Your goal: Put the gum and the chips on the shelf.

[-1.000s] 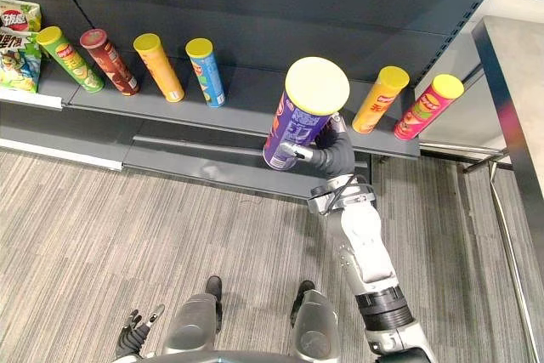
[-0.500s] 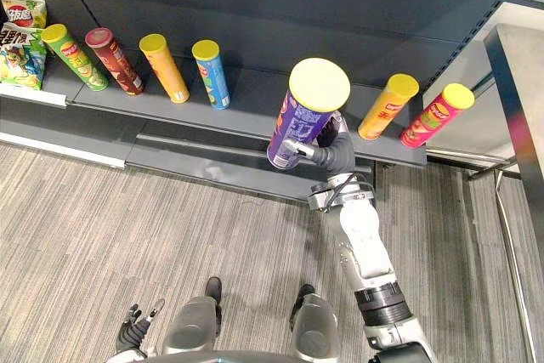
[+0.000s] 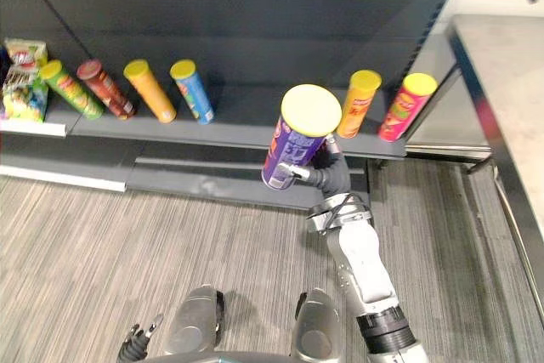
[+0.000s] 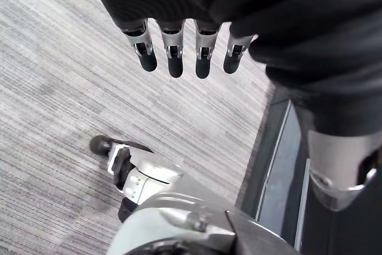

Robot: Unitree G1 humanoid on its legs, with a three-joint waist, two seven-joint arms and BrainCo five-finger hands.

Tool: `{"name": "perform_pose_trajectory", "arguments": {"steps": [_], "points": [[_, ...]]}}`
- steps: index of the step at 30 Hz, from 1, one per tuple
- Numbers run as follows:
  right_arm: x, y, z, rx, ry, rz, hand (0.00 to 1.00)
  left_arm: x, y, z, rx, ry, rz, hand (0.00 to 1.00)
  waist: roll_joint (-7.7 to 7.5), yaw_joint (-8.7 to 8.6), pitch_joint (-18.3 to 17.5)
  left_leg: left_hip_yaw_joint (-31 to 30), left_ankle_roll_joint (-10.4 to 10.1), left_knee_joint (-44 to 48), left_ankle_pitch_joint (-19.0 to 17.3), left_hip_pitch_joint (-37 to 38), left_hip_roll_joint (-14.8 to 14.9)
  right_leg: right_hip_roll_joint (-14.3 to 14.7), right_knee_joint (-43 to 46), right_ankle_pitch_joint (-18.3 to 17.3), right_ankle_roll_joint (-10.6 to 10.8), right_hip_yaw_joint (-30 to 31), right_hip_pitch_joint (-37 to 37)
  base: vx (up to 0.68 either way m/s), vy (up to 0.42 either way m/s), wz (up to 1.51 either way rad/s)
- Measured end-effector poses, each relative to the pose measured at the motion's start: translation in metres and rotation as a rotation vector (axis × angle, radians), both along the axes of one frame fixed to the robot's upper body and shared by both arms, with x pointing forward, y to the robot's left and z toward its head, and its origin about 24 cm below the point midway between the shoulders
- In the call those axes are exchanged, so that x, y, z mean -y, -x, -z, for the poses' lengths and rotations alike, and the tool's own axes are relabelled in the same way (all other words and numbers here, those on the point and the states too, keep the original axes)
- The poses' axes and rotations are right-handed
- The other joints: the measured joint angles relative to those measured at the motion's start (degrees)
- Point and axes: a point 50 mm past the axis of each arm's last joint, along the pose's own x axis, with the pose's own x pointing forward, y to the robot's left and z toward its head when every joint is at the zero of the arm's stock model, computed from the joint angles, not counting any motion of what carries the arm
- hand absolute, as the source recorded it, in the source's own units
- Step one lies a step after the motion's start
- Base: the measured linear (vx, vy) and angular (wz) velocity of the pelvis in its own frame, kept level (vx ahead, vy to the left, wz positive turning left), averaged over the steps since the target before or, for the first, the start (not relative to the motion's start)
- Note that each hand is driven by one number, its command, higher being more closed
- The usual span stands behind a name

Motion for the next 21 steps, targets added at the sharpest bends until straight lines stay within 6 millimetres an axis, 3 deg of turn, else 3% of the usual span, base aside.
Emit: {"name": "perform_pose_trajectory", "arguments": {"steps": [3,4,7,12,16,21], "points": [[0.006,0.003,0.001,0.014,0.023,0.005,1.00,0.005,-0.001,0.001,-0.005,0.007,0.012,0.00,1.69,-0.28,-0.2,-0.7,-0.6,-6.6,0.0,0.8,0.3,1.6,0.4,-0.2,0.3,2.3,0.3,0.10,0.237,-0.73],[0.008,0.004,0.005,0.000,0.023,0.011,1.00,0.002,-0.001,0.001,-0.011,-0.003,0.020,0.00,1.51,0.00,-0.6,0.6,-3.2,-5.8,-0.2,1.7,-0.2,1.5,0.2,-0.3,0.9,4.5,0.3,0.12,0.297,-0.72],[0.009,0.012,0.014,-0.034,0.004,0.025,1.00,-0.006,-0.002,0.002,-0.042,-0.027,0.054,0.00,-0.10,-1.12,-1.1,2.4,-1.1,-4.6,-2.5,1.8,-2.8,-1.0,-4.2,1.4,3.8,5.4,2.3,0.13,0.271,-0.23],[0.008,0.015,0.020,-0.061,-0.008,0.034,1.00,-0.004,-0.004,0.002,-0.044,-0.024,0.088,0.00,0.03,-1.25,-1.9,5.5,3.2,-2.4,-5.7,1.5,-6.6,-4.8,-13.5,6.1,8.3,6.5,6.3,0.20,0.309,-0.07],[0.004,0.014,0.016,-0.038,0.001,0.042,1.00,-0.003,-0.008,0.001,-0.030,-0.022,0.139,0.00,0.36,-0.22,-3.0,6.6,4.7,-1.0,-7.3,0.5,-7.5,-5.6,-18.6,11.3,8.2,6.5,7.4,0.21,0.237,-0.16],[0.002,0.009,0.009,-0.012,-0.005,0.058,1.00,-0.004,-0.014,-0.002,0.008,-0.034,0.184,0.00,0.33,0.67,-3.7,6.1,7.1,-1.0,-9.3,-0.9,-8.1,-5.5,-21.4,17.4,6.4,6.3,7.1,0.10,0.170,0.02]]}}
